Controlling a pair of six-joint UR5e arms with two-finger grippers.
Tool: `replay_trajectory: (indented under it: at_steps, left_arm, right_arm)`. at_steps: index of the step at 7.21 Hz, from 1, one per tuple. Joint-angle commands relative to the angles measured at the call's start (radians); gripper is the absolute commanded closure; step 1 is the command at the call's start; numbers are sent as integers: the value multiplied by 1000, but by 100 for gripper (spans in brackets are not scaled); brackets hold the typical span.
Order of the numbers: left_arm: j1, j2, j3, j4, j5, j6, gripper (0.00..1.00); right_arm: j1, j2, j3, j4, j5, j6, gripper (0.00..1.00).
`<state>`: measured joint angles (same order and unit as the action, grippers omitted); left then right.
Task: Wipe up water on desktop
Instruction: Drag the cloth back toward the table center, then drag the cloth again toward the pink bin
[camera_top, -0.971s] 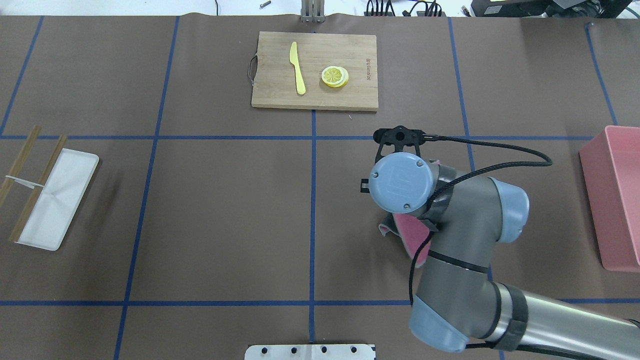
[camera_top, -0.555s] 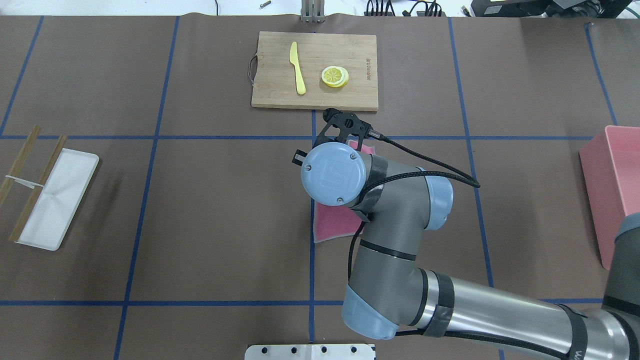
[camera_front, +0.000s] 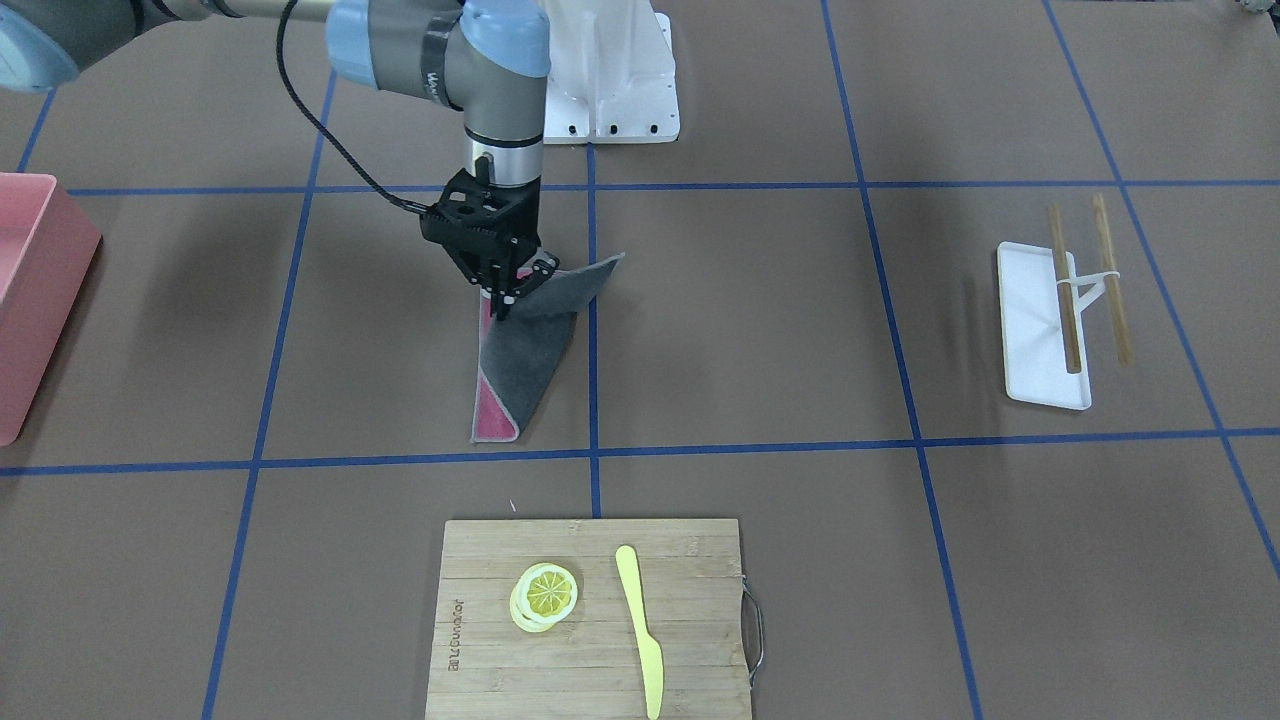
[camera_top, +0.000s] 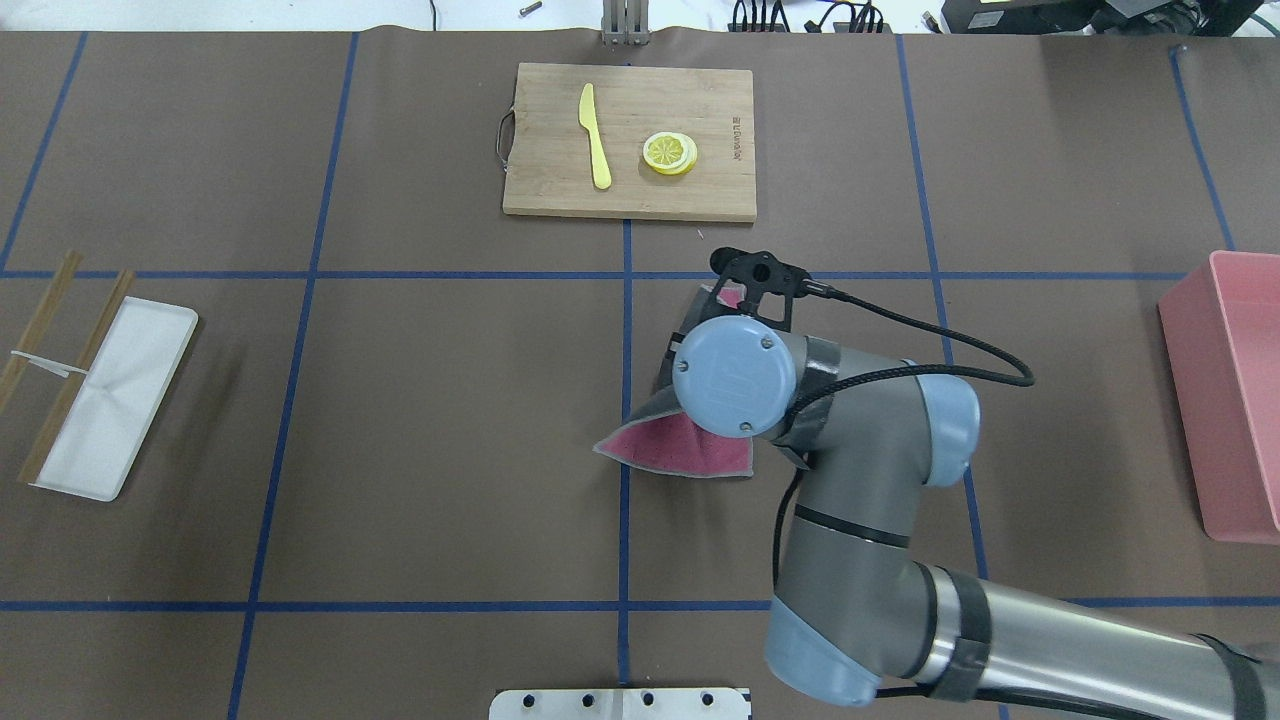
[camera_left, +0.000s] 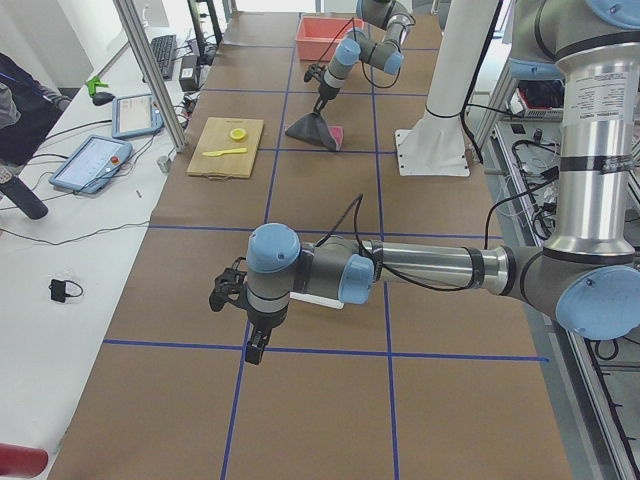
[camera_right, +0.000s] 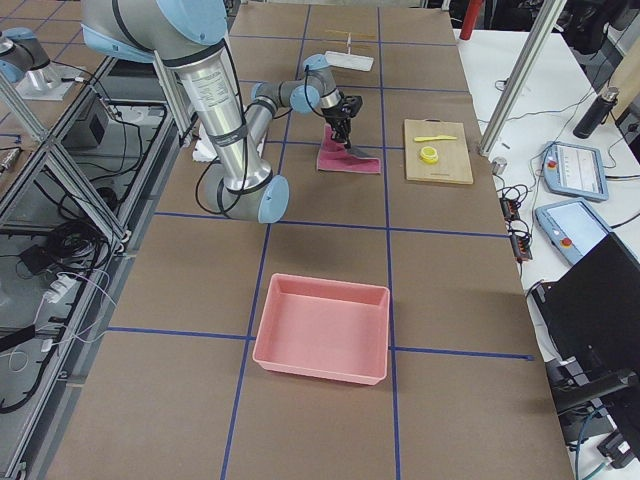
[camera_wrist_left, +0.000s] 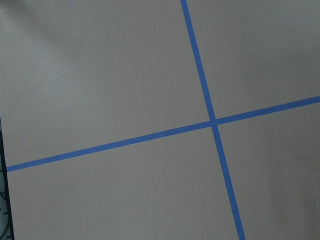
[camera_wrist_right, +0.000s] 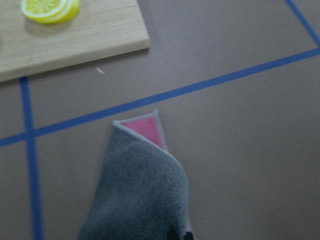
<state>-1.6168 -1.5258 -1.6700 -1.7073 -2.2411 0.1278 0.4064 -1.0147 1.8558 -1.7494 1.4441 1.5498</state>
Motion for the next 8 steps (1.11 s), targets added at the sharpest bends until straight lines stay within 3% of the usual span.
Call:
replay_trajectory:
  at_steps: [1, 5, 6, 7, 8]
  left_arm:
    - [0, 0, -2, 0, 0, 0, 1]
    - [0, 0, -2, 0, 0, -2, 1]
    - [0, 0, 1, 0, 1, -2, 1]
    - [0, 0, 1, 0, 1, -2, 1]
    - [0, 0, 1, 1, 1, -2, 1]
  right_arm:
    - [5, -268, 245, -125, 18, -184, 100]
    - [64, -569, 318, -136, 10, -353, 100]
    - [60, -553, 312, -134, 13, -362, 100]
    - [55, -462, 287, -134, 13, -344, 100]
    - [39, -317, 204, -134, 15, -283, 100]
